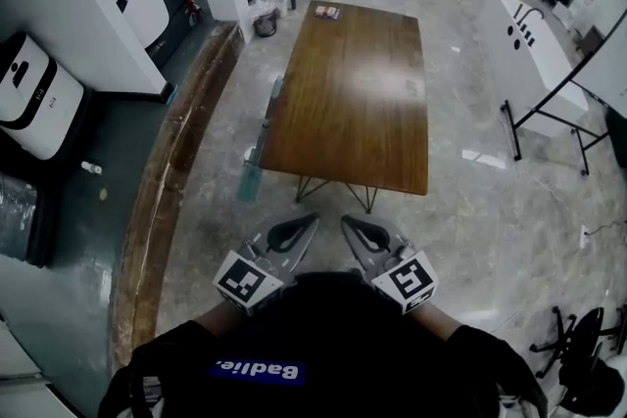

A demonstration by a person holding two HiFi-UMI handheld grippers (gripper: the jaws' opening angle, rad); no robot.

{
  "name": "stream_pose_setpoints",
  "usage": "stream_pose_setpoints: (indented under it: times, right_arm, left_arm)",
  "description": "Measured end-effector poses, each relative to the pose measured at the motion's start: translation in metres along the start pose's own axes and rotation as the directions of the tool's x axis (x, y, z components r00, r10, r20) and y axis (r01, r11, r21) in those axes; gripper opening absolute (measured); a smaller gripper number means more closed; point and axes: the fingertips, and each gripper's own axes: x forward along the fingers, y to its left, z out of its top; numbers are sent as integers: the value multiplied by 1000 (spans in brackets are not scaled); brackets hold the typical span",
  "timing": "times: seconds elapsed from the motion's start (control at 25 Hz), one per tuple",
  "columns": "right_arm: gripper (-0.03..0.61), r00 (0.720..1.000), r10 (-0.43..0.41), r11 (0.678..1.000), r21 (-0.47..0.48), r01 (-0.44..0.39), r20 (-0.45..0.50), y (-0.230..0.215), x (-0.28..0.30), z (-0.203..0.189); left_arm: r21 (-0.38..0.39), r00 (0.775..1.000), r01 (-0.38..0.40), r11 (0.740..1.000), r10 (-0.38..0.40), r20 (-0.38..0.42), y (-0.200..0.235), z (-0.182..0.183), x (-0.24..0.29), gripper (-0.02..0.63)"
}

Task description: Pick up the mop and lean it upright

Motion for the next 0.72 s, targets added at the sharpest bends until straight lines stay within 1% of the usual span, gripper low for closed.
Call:
stream_pose_setpoints:
  times: [0.12,0.52,0.72]
  right_arm:
    - [3,1000,4,1000,0,-4,4,0,2,-2]
    - [3,1000,6,1000,-2,-6,14,0,-3,-3]
    - [3,1000,6,1000,1,-6,18,-1,-1,0]
  left_arm:
    - [6,1000,-6,1000,6,-3,2,-6,-3,17]
    - [22,1000,-1,1000,1,-8,-5,-1,-2,17]
    - [46,1000,-9,999,10,-24,0,-16,-5,17]
